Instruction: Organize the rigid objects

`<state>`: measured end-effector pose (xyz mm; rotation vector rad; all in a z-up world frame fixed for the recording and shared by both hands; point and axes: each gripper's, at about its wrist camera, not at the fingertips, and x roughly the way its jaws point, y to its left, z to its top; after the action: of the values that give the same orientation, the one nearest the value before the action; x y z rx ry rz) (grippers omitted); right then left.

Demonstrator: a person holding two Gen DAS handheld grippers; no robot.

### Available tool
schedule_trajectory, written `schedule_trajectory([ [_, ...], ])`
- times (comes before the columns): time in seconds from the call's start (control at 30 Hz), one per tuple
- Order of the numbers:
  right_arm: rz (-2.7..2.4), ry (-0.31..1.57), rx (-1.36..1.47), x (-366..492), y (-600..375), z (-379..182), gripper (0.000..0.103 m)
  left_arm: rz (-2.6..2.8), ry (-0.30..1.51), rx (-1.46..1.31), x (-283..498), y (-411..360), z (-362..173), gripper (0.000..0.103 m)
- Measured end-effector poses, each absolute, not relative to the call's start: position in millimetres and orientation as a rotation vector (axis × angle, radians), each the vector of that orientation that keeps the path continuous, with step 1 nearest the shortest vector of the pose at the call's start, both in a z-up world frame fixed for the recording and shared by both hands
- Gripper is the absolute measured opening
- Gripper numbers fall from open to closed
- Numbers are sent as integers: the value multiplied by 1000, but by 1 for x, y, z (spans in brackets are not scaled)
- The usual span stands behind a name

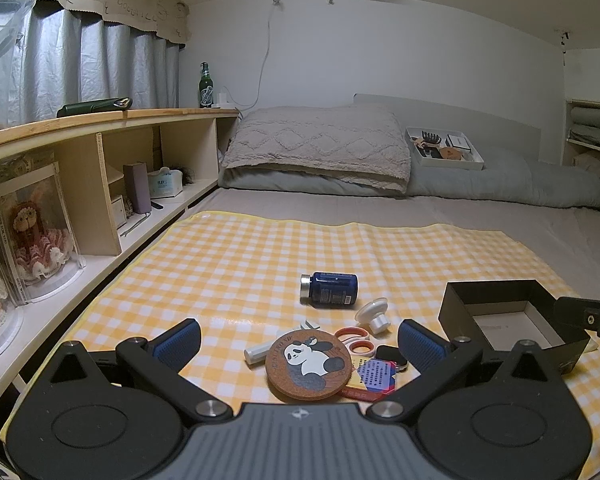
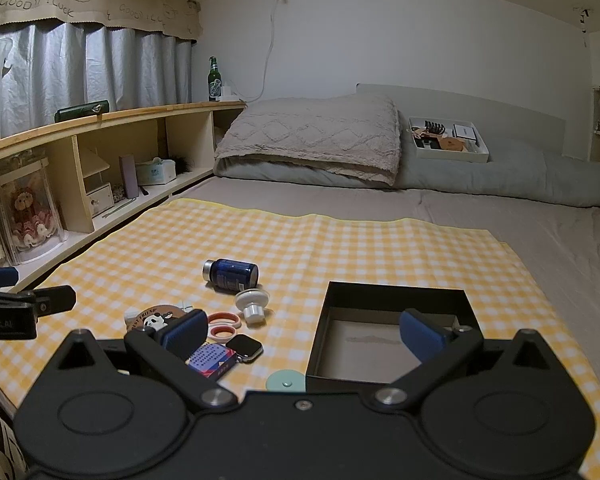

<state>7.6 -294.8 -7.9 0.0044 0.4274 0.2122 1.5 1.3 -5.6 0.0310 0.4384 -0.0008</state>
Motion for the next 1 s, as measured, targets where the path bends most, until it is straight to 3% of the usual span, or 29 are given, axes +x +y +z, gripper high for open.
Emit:
schedule_trajectory([
  [1.0,212,410,-8,5,-291,-3,103,4,435,28,1,-4,-2,103],
])
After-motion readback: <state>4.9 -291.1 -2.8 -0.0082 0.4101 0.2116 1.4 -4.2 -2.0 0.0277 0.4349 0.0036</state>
